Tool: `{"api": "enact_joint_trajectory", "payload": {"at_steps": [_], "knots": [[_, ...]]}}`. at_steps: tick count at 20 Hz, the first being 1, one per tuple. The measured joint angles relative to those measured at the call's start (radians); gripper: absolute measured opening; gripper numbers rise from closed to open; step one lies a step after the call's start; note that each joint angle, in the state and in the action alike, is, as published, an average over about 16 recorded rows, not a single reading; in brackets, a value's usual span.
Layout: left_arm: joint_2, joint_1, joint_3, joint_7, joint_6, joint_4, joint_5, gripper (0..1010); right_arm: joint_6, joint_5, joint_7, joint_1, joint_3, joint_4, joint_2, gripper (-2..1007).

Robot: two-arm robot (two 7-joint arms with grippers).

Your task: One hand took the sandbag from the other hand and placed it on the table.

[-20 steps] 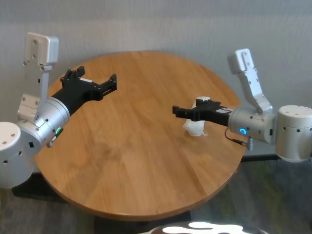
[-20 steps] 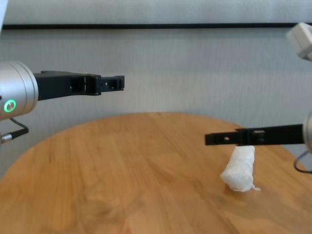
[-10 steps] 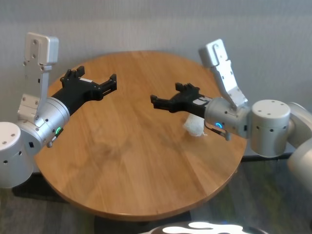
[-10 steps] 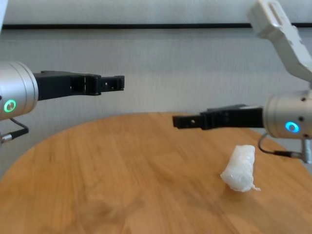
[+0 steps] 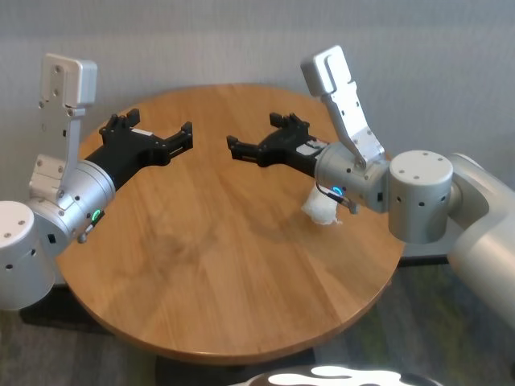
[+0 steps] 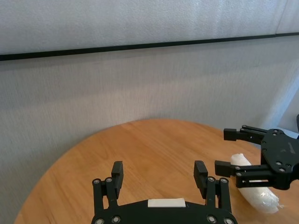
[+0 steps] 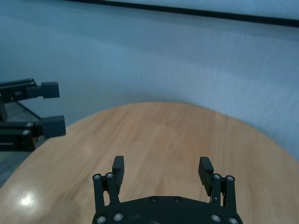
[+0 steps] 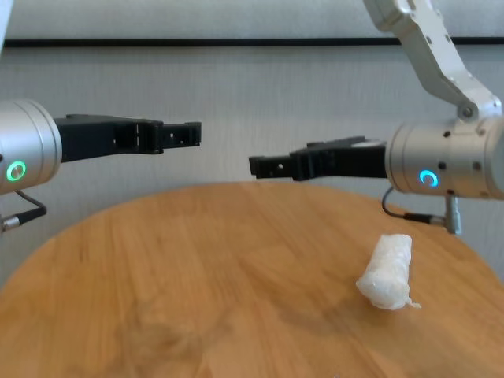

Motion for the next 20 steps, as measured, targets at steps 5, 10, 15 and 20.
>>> {"api": "enact_joint_trajectory", "payload": {"at_steps": [5,10,15,20], "knots": [[0.000,0.000,0.000,0.000,0.000,0.000,0.000,1000,-0.007,-0.024,0.002,0.020,0.004,0.015,-0.022,1001],[0.000,0.000,0.000,0.000,0.000,0.000,0.000,1000,-0.009,-0.040,0.011,0.037,0.008,0.028,-0.041,1001],[0.000,0.000,0.000,0.000,0.000,0.000,0.000,1000,-0.005,-0.052,0.023,0.047,0.011,0.039,-0.059,1001],[0.000,0.000,0.000,0.000,0.000,0.000,0.000,1000,0.002,-0.060,0.033,0.051,0.013,0.047,-0.074,1001]]}}
